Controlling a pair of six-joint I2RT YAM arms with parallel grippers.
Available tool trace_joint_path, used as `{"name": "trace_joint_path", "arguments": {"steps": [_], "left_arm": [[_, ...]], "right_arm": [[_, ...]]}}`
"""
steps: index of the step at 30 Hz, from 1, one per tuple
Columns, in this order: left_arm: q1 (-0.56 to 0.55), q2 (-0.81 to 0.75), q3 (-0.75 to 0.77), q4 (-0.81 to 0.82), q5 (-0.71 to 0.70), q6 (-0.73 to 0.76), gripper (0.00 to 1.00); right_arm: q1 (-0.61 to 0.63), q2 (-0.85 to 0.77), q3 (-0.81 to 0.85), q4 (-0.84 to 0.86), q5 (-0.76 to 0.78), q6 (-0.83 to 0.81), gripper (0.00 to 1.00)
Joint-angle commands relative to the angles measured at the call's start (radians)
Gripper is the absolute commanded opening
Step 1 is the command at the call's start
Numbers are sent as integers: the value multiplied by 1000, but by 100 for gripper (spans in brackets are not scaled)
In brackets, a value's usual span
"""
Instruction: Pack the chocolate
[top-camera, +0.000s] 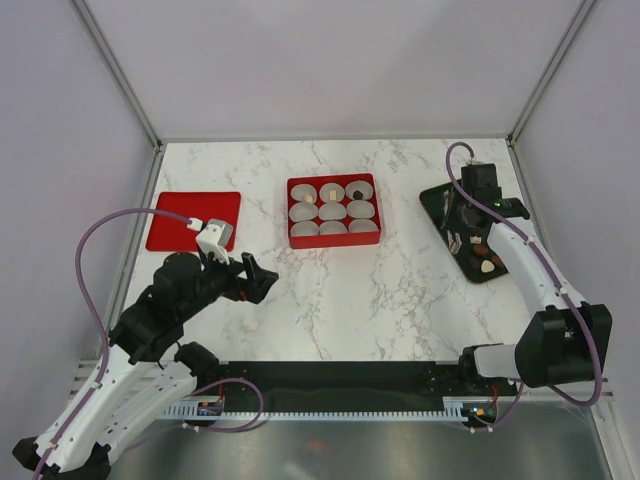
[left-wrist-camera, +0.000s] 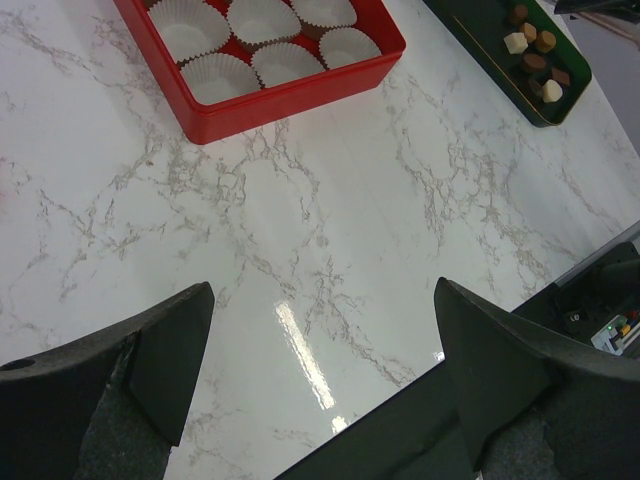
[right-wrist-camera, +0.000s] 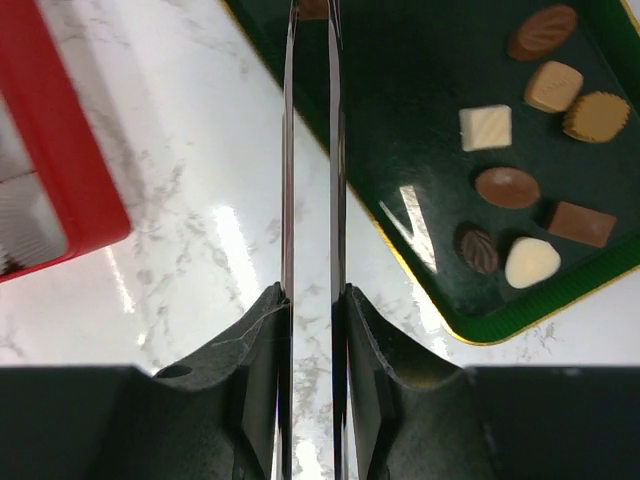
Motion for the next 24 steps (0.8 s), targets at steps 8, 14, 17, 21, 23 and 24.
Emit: {"name": "trace_joint_path", "arguments": {"steps": [8, 14, 17, 21, 23, 24], "left_arm": [[-1, 1, -3, 10, 3, -4, 100], [-1, -2, -3, 10, 2, -4, 100], [-1, -3, -2, 12, 0, -4, 100], [-1, -3, -3, 12, 0, -3, 100], [-1, -6, -3, 10, 0, -3, 100], [-1, -6, -3, 10, 0, -4, 100]], "right_arm": [[330, -2, 172, -2, 37, 83, 36], [485, 80, 228, 9, 88, 111, 35], [536, 130, 249, 15, 115, 112, 36], [576, 205, 274, 15, 155, 106, 36], [590, 222, 281, 15, 184, 103, 36], [593, 237, 281, 15, 192, 105, 36]]}}
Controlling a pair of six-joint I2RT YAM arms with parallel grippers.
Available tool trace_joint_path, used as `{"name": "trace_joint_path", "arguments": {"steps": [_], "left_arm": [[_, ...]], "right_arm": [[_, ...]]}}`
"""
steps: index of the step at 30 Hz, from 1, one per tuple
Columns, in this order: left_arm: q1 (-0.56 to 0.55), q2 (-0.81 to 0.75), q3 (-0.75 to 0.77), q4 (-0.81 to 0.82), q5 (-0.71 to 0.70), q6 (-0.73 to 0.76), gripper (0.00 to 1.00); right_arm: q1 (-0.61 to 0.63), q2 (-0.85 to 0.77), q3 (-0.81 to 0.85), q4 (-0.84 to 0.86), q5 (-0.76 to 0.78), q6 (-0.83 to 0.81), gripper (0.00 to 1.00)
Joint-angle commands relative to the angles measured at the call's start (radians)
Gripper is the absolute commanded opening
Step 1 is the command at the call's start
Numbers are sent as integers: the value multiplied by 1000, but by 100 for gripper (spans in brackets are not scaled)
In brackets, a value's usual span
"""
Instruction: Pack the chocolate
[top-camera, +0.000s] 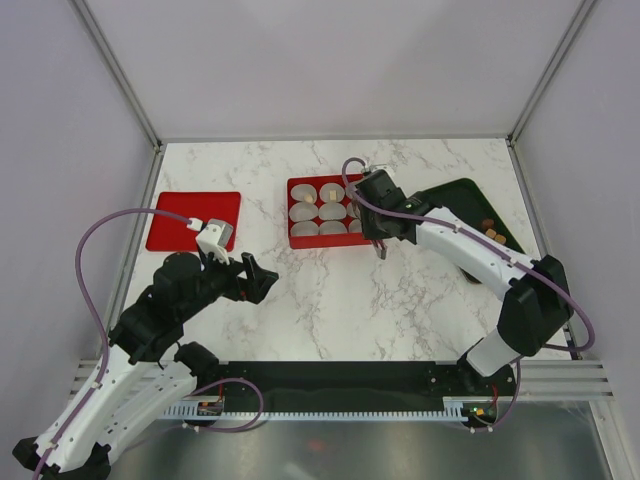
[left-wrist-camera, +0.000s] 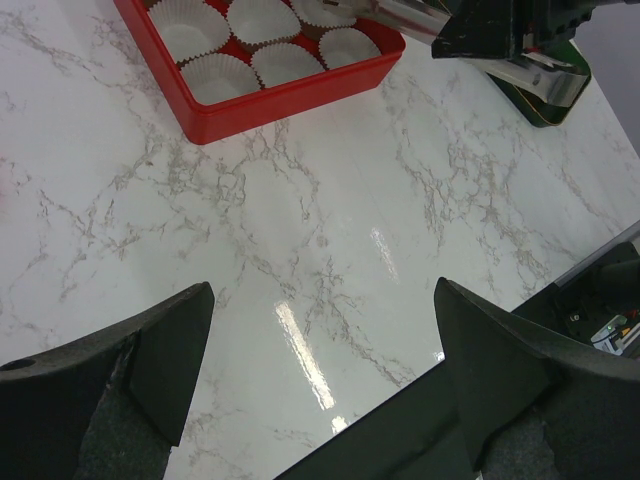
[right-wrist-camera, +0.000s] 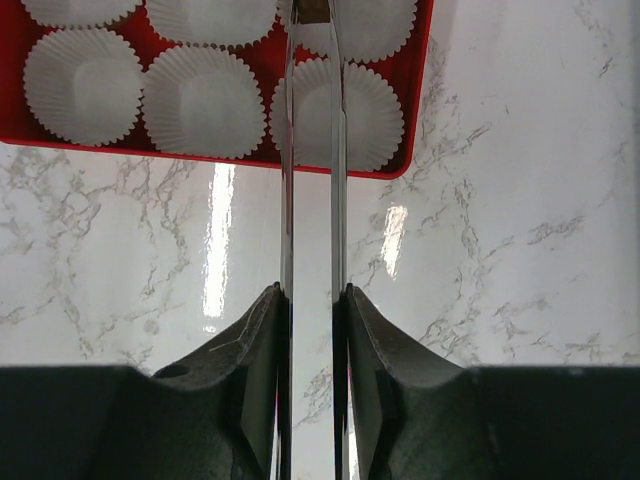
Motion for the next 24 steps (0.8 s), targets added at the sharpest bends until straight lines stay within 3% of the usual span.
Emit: {"name": "trace_joint_path", "arguments": {"steps": [1, 24], "left_arm": [[-1, -7, -3, 10, 1, -3, 100], [-1, -2, -3, 12, 3, -3, 100]], "right_arm": [[13, 27, 54, 26, 84, 11, 36], [14, 104, 115, 25, 141, -40, 45]]}}
